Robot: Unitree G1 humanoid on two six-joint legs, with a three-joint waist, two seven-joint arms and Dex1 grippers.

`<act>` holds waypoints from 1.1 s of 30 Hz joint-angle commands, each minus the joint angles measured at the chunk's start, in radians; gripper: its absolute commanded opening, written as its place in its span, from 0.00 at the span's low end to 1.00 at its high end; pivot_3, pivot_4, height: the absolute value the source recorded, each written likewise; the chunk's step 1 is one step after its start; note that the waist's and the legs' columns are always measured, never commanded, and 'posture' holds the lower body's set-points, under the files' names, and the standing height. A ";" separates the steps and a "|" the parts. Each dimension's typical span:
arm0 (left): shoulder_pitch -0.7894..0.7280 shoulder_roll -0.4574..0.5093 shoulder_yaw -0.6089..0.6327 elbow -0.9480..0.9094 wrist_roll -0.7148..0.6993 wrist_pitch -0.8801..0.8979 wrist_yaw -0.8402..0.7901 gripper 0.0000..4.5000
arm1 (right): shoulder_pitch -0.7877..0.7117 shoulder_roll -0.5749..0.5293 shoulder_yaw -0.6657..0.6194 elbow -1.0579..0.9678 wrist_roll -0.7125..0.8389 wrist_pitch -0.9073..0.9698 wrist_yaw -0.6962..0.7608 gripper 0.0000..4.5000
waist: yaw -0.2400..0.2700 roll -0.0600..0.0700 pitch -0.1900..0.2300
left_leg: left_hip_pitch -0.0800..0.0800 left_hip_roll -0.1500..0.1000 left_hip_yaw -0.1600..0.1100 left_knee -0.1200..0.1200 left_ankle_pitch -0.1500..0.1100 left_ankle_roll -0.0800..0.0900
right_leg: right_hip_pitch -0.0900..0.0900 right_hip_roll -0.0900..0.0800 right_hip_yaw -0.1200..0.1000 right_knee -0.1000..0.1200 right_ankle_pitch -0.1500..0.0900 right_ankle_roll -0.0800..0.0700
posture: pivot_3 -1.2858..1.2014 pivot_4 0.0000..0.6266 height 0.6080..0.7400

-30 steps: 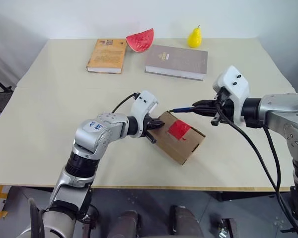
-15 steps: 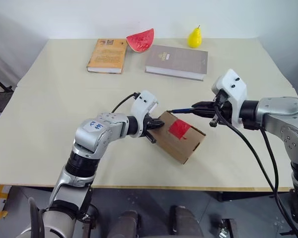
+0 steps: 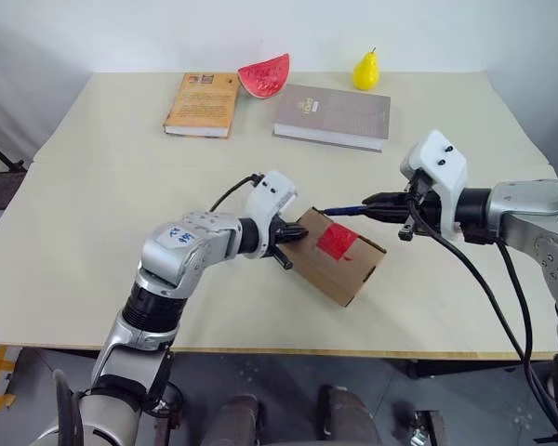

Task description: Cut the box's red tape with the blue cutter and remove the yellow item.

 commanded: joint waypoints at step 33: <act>0.025 -0.013 -0.060 -0.060 0.004 0.048 0.011 0.01 | 0.072 -0.090 -0.057 -0.055 0.058 0.038 -0.016 0.03 | 0.003 -0.001 0.000 | 0.000 0.000 -0.001 0.000 0.000 0.000 | 0.001 0.000 0.000 -0.001 0.000 0.000 | 0.52 0.24 1.00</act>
